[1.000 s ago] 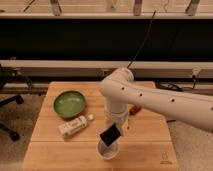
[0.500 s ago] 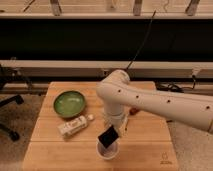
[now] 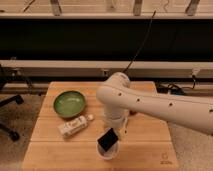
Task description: Place the eraser in the ceramic cup
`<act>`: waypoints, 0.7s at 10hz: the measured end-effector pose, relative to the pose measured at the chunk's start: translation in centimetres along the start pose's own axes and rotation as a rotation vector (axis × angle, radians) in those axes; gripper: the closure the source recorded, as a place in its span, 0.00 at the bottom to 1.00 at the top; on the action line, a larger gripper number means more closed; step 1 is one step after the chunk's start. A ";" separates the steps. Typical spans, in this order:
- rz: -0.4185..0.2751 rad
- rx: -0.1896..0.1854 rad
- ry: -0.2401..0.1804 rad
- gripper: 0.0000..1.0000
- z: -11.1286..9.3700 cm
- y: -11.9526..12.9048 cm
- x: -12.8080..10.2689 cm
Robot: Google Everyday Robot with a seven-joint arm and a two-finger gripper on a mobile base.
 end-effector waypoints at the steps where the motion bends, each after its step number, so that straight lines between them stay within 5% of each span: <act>1: -0.001 0.006 -0.005 1.00 0.2 0.2 -0.2; 7: 0.002 0.046 -0.052 1.00 2.3 1.5 -1.2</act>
